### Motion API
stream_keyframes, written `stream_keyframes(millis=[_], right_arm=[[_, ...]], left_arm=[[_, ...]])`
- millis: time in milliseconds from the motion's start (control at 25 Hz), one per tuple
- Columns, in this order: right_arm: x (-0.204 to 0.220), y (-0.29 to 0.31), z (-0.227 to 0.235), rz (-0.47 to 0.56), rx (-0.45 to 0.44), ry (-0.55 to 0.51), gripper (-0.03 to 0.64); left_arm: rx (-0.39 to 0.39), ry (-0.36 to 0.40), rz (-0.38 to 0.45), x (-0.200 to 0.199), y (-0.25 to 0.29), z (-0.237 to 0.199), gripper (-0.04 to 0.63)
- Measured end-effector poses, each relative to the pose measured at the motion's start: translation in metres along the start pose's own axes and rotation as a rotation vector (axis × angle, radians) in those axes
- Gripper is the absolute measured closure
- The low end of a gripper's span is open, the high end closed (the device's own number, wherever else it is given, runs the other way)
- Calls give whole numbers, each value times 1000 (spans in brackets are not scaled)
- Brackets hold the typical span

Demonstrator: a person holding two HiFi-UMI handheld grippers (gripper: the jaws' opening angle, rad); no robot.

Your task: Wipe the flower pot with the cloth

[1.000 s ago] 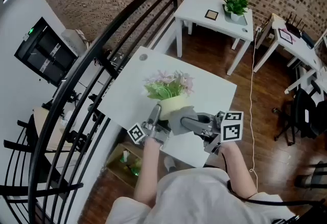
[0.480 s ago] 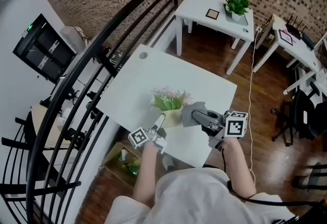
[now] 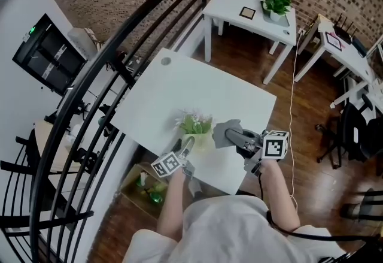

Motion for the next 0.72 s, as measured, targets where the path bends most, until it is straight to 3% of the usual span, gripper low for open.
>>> stream_keyframes(millis=[120, 200, 360, 480, 720], right_arm=[[8, -4, 4, 14, -5, 42, 607], [8, -5, 3, 13, -4, 40, 607], [7, -11, 3, -5, 25, 10, 607], [12, -16, 4, 1, 24, 34, 607], [19, -17, 4, -4, -11, 72, 607]], left_arm=[[-121, 318, 122, -2, -11, 2, 158], [-170, 448, 162, 5, -17, 0, 158], [-209, 565, 235, 21, -34, 3, 167], [-210, 666, 230, 37, -42, 10, 175], [-227, 649, 220, 43, -52, 2, 178]])
Point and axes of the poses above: the fingertips, and each gripper's own axes: y forward along the fingers, z to its right, x out of its underside, the point moved 4 cm from there along -y, backward along the fingers, and after that the axes turned 14 degrees about -x, right-handed, at the moved point
